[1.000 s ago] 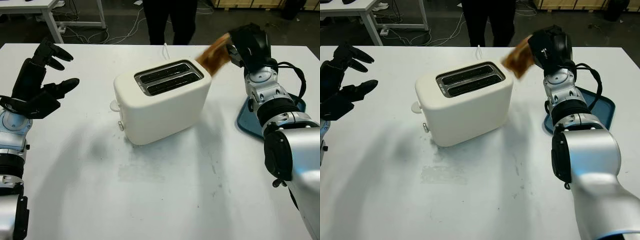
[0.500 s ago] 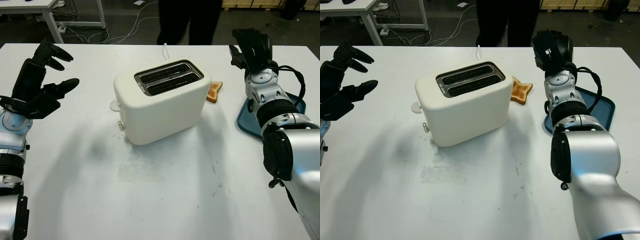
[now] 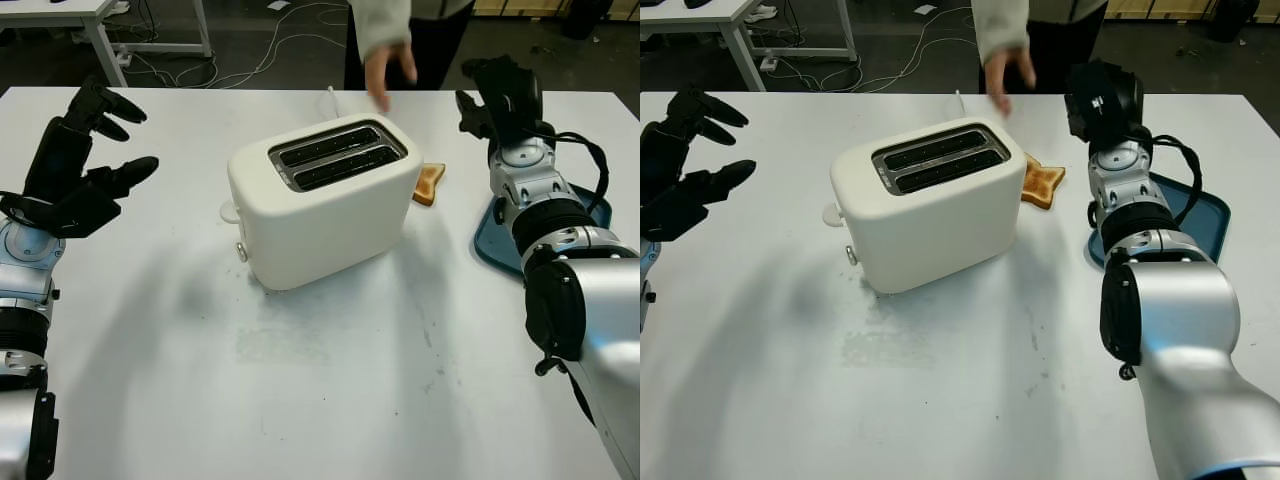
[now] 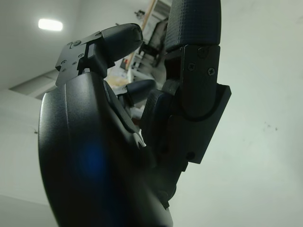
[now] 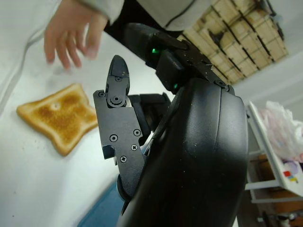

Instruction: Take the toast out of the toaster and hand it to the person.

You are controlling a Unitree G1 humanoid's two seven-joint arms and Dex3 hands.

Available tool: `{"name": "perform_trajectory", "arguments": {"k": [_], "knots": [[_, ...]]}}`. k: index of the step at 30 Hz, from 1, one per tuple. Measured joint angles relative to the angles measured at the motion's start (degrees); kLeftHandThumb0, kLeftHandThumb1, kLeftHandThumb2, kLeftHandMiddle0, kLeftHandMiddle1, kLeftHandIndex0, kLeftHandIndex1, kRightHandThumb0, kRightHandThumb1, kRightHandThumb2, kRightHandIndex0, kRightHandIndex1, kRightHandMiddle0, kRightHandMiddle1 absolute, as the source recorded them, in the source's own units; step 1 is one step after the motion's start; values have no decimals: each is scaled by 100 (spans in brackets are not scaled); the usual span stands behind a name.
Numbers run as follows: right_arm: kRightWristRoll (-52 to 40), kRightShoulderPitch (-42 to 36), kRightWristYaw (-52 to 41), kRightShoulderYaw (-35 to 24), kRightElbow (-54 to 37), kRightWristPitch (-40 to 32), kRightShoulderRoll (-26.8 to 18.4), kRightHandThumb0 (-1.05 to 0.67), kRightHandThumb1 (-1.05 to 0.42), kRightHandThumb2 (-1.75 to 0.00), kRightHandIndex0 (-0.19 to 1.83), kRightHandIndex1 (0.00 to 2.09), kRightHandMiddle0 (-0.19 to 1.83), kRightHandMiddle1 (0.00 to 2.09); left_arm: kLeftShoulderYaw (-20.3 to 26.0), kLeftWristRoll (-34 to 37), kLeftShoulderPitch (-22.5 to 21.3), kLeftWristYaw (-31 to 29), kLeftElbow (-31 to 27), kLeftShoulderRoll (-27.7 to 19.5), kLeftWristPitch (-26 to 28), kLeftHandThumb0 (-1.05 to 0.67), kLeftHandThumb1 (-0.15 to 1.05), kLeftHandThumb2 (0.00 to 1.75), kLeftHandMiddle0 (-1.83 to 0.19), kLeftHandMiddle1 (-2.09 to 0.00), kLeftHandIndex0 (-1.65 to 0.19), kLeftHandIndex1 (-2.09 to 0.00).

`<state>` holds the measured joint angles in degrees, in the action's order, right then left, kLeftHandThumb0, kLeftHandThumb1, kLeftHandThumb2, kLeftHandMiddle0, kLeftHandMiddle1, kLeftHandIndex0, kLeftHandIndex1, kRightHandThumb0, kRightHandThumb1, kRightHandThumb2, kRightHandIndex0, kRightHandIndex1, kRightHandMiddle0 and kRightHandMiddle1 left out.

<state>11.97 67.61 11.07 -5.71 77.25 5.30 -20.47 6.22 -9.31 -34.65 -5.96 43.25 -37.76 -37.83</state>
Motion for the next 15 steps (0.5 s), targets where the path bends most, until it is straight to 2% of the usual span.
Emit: {"name": "perform_trajectory", "arguments": {"k": [4, 15], "knots": [[21, 0, -33, 10, 0, -83, 0, -17, -92, -38, 58, 175, 30, 174, 0, 0, 0, 0, 0, 0, 0, -105, 92, 45, 0, -175, 0, -161], [8, -32, -147, -55, 0, -82, 2, -18, -92, -40, 57, 175, 31, 175, 0, 0, 0, 2, 0, 0, 0, -105, 92, 45, 0, -175, 0, -161]]}}
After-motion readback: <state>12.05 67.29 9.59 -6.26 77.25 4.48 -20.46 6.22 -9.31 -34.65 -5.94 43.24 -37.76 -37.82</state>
